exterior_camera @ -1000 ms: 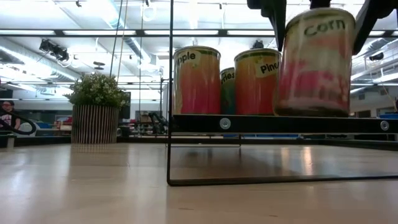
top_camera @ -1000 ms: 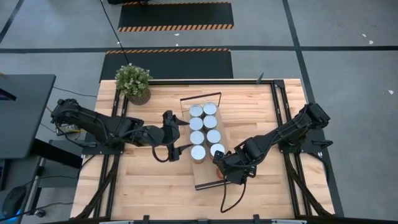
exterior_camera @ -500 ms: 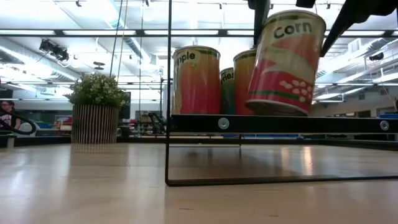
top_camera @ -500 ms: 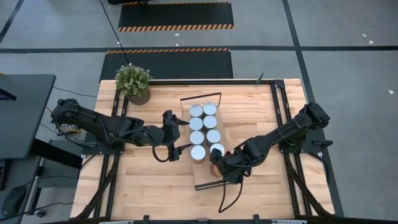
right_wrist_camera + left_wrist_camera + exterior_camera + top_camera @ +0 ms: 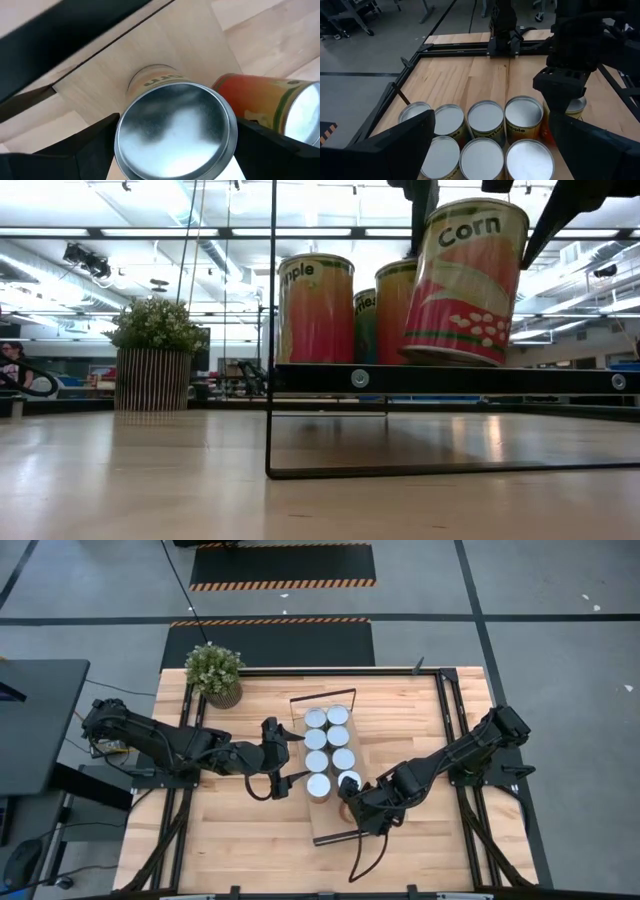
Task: Pick and place cans onto a shelf
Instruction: Put the canned corn on the shelf
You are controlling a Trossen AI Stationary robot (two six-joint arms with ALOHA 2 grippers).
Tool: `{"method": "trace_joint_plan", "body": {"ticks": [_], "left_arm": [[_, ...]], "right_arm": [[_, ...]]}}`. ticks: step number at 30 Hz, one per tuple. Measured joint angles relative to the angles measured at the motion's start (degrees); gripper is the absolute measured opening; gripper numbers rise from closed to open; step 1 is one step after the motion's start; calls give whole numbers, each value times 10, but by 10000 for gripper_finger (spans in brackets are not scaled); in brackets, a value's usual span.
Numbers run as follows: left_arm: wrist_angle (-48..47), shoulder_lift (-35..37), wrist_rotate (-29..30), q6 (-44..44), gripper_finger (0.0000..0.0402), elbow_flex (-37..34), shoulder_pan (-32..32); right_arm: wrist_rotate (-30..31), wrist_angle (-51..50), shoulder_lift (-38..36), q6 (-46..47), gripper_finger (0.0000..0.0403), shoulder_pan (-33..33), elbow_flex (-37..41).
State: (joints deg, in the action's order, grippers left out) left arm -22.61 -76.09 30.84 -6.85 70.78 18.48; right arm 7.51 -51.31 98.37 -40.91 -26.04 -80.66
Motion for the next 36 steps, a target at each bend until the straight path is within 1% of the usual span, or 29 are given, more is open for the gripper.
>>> {"method": "trace_joint_plan", "body": {"ticks": [6, 17, 20, 27, 33, 36], "left_arm": [[-1, 0, 0, 0, 396, 0, 0], [-2, 0, 0, 0, 396, 0, 0], [-2, 0, 0, 0, 396, 0, 0], [-2, 0, 0, 0, 396, 0, 0], [-2, 0, 0, 0, 396, 0, 0], [-2, 0, 0, 0, 396, 0, 0]], "right_arm": [[1, 4, 0, 10, 357, 0, 0], [11, 3, 0, 71, 357, 0, 0], [16, 3, 0, 69, 363, 0, 0], [14, 1, 0, 64, 397, 0, 0], [19, 2, -1, 63, 391, -1, 0], [34, 6, -8, 62, 393, -1, 0]]}}
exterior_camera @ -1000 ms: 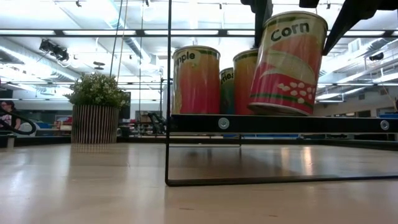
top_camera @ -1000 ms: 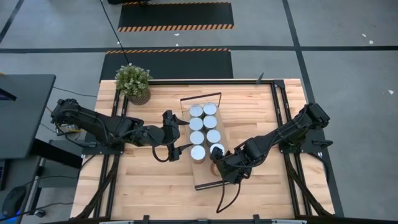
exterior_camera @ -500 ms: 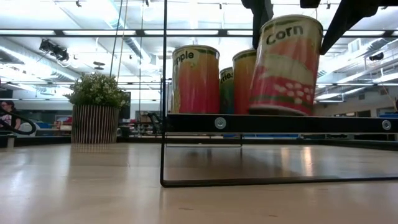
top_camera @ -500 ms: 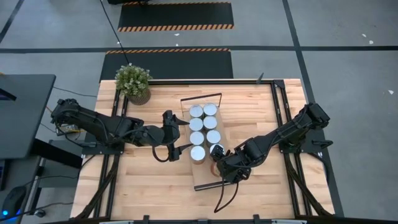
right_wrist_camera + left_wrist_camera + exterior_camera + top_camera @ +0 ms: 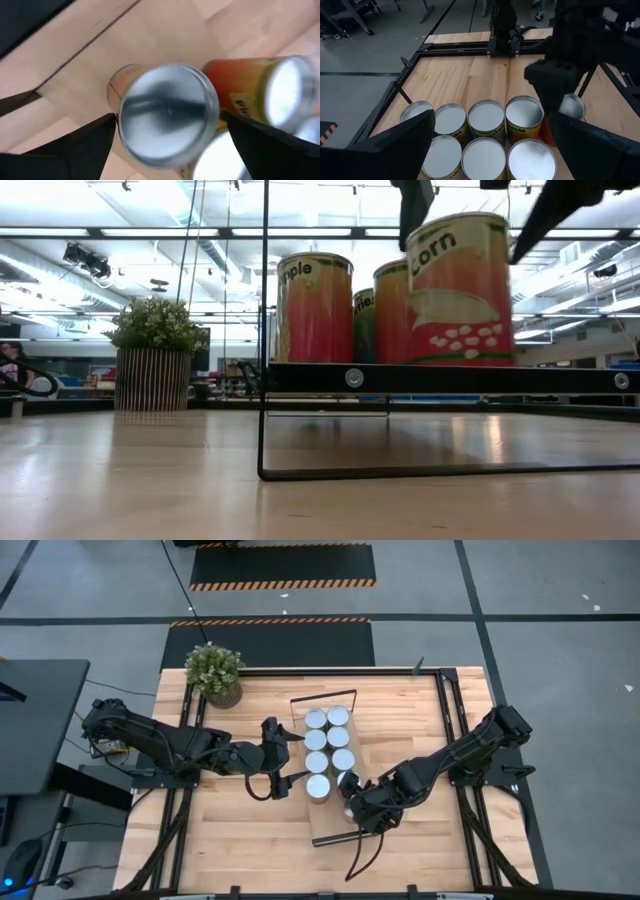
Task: Pick and place cans onto a shelf
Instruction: Put the canned corn on the shelf, then adjust left canned pineapples on the shelf
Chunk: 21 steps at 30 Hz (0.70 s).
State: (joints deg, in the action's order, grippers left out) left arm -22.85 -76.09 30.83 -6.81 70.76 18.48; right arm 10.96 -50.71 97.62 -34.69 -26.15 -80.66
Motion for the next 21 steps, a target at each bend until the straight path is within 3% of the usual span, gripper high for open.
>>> {"method": "trace_joint_plan", "body": {"ticks": [13, 21], "left_arm": [[1, -8, -29, 9, 396, 0, 1], [99, -36, -33, 4, 396, -95, 18]], "right_arm": [[7, -10, -65, 42, 394, -4, 0], [-101, -50, -133, 203, 393, 21, 26]]}}
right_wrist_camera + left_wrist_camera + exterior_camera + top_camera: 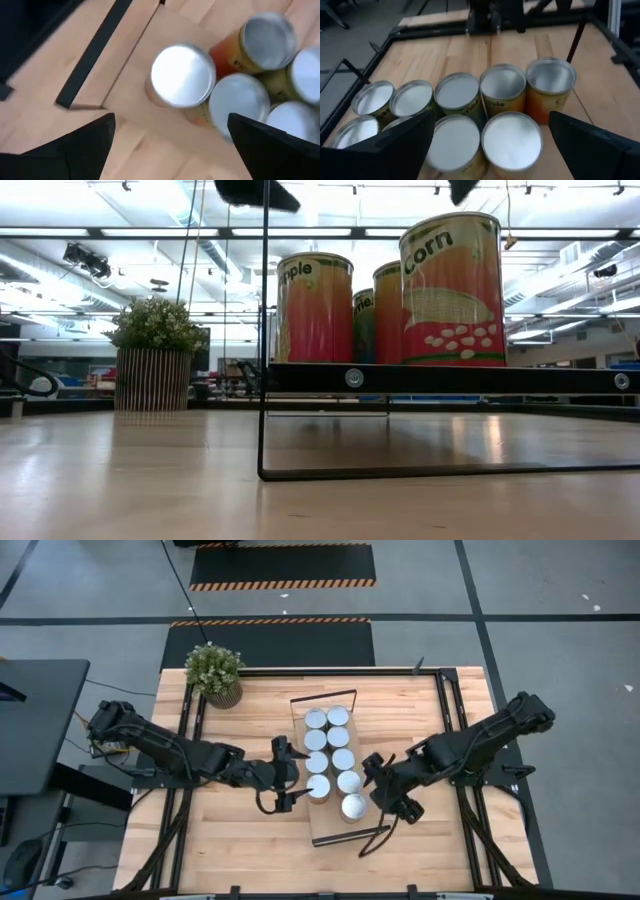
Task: Pick and place cans onto a shelf
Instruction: Adjust left canned pineapples on the shelf
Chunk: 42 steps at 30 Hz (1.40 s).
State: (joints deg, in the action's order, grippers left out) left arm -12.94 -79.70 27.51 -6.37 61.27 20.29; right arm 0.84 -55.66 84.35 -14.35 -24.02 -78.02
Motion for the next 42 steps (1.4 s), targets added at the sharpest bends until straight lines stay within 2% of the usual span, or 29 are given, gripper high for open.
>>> {"method": "trace_joint_plan", "body": {"ticks": [3, 5, 14, 23, 32, 37, 42], "left_arm": [[61, 18, -1, 9, 396, -44, 0], [101, 30, 0, 10, 396, -67, -3], [78, 50, -38, -63, 396, -135, 0], [93, 49, -41, -135, 396, -186, 2], [258, -3, -31, -138, 396, -247, 2], [313, -45, -20, -121, 396, -247, -6], [326, -69, 9, -109, 396, -247, -19]], "right_arm": [[-22, 56, -46, 18, 394, 8, 64], [-11, 100, -79, 37, 394, 12, 108], [84, 209, -231, 90, 393, 17, 238], [85, 384, -344, 109, 392, 17, 372], [85, 540, -417, 114, 392, 17, 478], [85, 566, -459, 116, 392, 18, 509], [85, 563, -495, 117, 392, 18, 522]]}}
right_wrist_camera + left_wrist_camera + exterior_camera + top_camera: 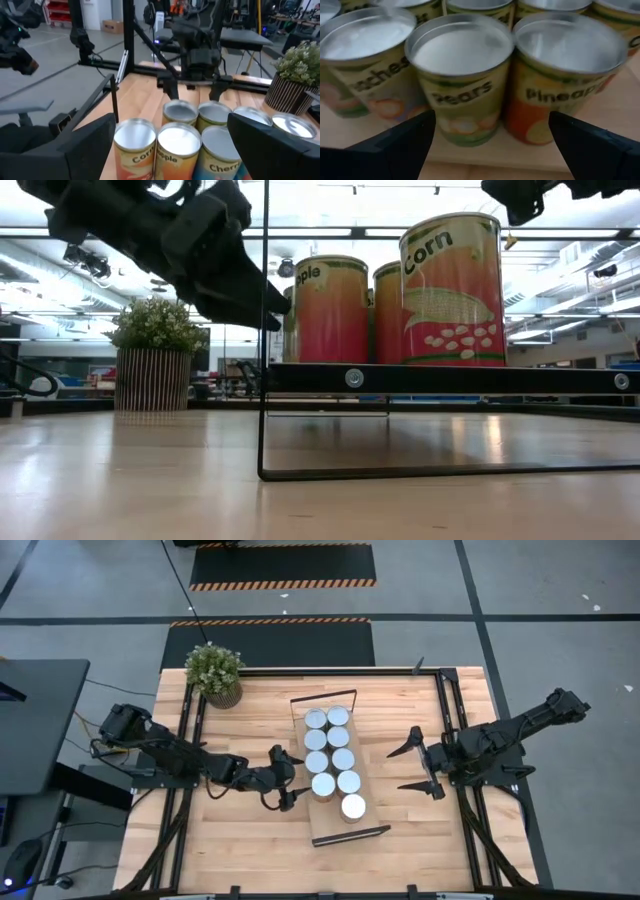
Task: Pick and place cans onto a shelf
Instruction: Adjust left canned pineapples on the shelf, then adjust canned pears on the shelf, then return to Home Position
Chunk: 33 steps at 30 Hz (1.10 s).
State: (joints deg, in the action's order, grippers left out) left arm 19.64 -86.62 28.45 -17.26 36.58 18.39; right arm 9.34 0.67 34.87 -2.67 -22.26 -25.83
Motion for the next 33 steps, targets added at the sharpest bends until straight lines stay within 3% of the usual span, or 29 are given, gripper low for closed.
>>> {"method": "trace_joint_plan", "body": {"ticks": [10, 17, 21, 29, 33], "left_arm": [[-2, 7, -2, 28, 396, 0, -1], [61, -24, -50, 50, 396, 0, -27], [48, -26, -55, 52, 396, 0, -32], [-17, 40, -57, 69, 396, 0, -28], [-4, 83, -57, 80, 396, -19, -32]], "right_arm": [[-9, -8, -32, -7, 392, 0, 2], [-32, -8, -42, -10, 392, 0, 2], [-35, -10, -49, -18, 392, 0, 2], [-49, 50, -96, -24, 392, 18, 66], [-50, 65, -132, -6, 392, 39, 99]]}}
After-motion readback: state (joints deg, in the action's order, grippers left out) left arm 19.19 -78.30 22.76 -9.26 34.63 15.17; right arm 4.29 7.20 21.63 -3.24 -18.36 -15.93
